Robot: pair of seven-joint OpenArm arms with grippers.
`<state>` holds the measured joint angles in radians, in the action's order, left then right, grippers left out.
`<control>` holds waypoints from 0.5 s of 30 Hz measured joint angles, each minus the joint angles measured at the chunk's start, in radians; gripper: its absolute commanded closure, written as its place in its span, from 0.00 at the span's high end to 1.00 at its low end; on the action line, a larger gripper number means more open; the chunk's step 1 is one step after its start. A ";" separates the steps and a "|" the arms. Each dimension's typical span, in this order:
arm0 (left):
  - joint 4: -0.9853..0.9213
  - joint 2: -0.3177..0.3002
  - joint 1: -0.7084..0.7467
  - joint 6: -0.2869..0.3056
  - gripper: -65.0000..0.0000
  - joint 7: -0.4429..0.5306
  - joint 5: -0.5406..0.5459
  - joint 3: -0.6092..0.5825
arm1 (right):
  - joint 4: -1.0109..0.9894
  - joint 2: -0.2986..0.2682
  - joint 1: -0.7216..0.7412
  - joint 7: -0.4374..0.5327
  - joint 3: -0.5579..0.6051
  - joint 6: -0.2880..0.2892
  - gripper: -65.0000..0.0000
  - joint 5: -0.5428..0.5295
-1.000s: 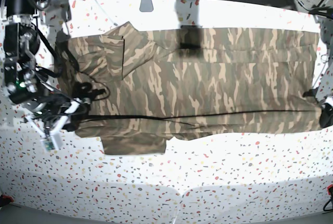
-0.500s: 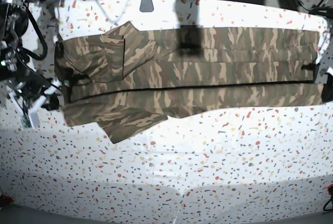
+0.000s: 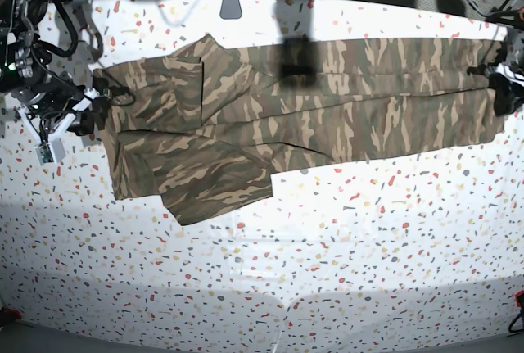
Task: Fold the T-shirt properly
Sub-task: 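Lift the shirt's hem edge with both grippers and fold it over, then move the right gripper down to the shirt's sleeve end and grasp it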
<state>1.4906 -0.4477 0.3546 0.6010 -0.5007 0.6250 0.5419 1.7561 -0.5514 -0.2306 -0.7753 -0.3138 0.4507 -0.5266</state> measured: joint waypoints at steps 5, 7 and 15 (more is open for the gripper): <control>0.000 0.018 0.000 0.000 0.00 0.007 -0.076 0.002 | 0.000 0.000 0.000 0.008 0.000 0.000 0.00 0.000; 0.000 0.018 0.000 0.000 0.00 0.006 -0.109 0.002 | 0.000 0.000 0.000 0.008 0.000 0.000 0.00 0.000; 0.000 0.018 0.000 -0.018 0.26 0.006 -0.125 0.002 | 0.000 0.000 0.000 0.008 0.000 0.000 0.00 0.000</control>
<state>1.4902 -0.4297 0.3542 0.5831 -0.4942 0.4999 0.5438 1.7561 -0.5514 -0.2302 -0.7677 -0.3138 0.4507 -0.5266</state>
